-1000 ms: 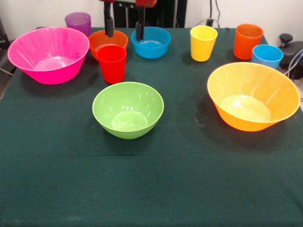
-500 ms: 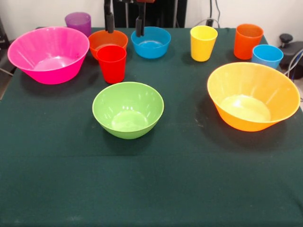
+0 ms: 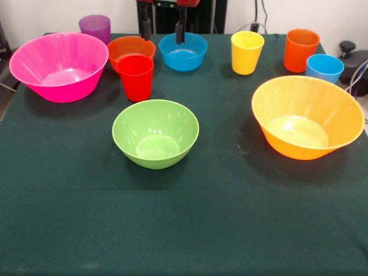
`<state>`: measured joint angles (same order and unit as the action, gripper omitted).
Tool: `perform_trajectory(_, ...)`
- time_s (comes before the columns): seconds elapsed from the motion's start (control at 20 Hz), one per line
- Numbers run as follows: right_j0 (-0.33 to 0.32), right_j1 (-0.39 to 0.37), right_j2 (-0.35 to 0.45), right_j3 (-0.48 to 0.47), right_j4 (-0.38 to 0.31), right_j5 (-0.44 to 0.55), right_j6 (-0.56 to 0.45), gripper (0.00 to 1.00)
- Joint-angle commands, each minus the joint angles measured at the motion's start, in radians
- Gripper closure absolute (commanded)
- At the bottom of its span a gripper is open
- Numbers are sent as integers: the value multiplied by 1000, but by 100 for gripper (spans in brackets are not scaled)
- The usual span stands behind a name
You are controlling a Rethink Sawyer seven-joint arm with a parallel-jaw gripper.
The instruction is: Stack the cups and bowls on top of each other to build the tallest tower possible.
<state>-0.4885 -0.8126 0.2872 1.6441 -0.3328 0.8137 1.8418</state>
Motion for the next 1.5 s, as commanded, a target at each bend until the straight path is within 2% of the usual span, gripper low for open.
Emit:
perform_trajectory(0.05, -1, 11, 35, 98, -25, -60, -24, 0)
perform_trajectory(1.0, -24, 36, 49, 67, -36, -34, -68, 0)
perform_trajectory(1.5, -47, 43, 67, 23, -29, 23, -111, 0)
